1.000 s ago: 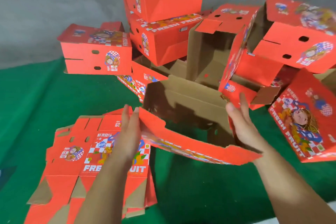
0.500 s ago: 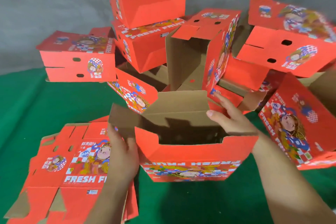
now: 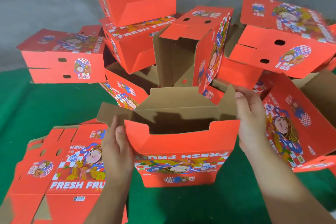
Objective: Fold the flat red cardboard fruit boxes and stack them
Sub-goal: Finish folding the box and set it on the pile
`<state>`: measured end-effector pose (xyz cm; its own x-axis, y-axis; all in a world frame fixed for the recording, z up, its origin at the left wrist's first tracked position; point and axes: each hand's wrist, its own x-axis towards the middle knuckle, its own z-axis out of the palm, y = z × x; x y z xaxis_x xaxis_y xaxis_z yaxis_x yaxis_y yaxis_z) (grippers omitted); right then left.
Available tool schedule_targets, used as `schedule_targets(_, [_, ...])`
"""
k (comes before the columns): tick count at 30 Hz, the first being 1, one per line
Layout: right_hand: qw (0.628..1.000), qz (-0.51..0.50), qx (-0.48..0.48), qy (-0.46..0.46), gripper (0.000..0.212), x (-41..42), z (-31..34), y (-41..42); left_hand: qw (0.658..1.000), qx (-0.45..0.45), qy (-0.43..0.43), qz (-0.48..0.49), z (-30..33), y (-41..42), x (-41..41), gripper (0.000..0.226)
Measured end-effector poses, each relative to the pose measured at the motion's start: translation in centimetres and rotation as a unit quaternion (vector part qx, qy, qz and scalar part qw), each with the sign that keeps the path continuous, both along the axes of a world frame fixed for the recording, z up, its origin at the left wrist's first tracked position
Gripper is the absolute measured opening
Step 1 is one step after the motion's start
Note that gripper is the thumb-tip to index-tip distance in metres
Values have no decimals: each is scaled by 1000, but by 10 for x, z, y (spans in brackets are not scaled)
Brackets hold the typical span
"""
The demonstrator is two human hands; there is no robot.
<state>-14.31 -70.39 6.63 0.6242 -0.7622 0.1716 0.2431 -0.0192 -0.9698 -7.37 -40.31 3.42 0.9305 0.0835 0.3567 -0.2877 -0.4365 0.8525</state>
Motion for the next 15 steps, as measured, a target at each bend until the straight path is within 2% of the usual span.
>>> schedule_targets(5, [998,-5,-56,-10,26,9,2,-3,999,-4,-49,21,-9,-6,5,55])
schedule_targets(8, [986,-33,-157,45,29,10,-1,-9,997,38,-59,11,-6,-6,8,34])
schedule_targets(9, [976,-46,-203,66,29,9,-1,-11,997,64,-44,17,-5,-7,9,35])
schedule_targets(12, [941,-77,-323,64,30,10,7,-9,987,146,13,61,-4,-9,8,74])
schedule_targets(15, [863,-130,-485,50,26,10,14,13,973,223,17,62,-4,-13,6,79])
